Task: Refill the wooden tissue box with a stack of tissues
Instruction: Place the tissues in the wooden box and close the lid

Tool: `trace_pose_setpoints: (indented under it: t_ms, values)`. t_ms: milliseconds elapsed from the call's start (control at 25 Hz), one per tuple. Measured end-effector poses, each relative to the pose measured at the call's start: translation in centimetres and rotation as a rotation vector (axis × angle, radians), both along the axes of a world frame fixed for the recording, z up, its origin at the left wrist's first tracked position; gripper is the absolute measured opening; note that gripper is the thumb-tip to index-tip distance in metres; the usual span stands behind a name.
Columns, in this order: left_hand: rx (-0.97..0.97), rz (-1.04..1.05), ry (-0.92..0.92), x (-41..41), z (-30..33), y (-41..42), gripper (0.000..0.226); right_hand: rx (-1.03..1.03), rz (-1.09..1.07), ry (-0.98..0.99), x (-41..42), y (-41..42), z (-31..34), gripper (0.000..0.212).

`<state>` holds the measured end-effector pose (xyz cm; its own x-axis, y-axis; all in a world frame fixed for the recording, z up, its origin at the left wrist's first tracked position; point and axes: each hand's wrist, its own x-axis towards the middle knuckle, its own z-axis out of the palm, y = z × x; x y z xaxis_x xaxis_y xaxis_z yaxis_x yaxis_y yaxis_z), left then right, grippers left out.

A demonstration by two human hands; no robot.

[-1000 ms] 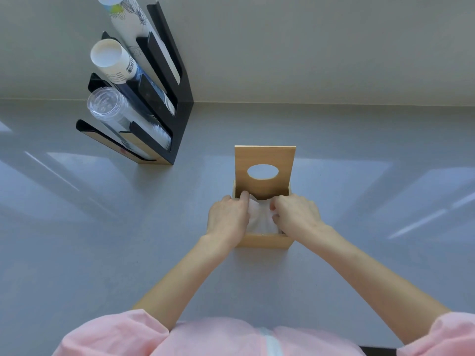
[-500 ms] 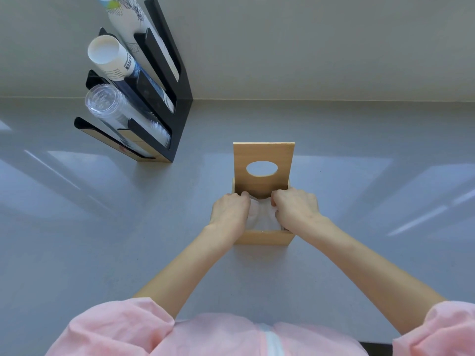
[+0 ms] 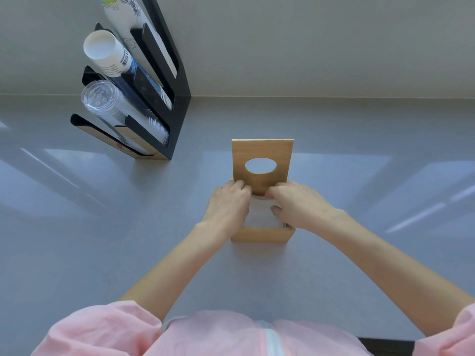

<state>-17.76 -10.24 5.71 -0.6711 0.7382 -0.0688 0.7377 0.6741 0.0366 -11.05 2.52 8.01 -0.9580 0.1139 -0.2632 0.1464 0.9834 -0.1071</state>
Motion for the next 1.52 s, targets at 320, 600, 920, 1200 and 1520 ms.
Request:
trace_pose_setpoints:
  t_ms: [320,600,920,1200,1520]
  values:
    - [-0.287,-0.211,-0.060,-0.9,-1.0,0.4,0.027,0.228,0.289,-0.156,-1.3,0.2,-1.9,0.034]
    - [-0.349,-0.225,-0.087,-1.5,-1.1,0.5,0.018,0.289,0.332,-0.195,-1.8,0.6,-2.2,0.044]
    - [-0.336,-0.240,-0.142,-1.7,-1.5,0.2,0.027,0.261,0.352,-0.134,-1.3,0.9,-2.6,0.038]
    - [0.033,-0.162,-0.258,-1.5,-0.8,-0.7,0.036,0.013,0.296,0.020,-0.4,1.9,-2.7,0.036]
    - [0.721,0.201,-0.263,-2.0,-0.6,-3.0,0.011,-0.557,-0.224,0.597,2.0,3.4,-1.0,0.017]
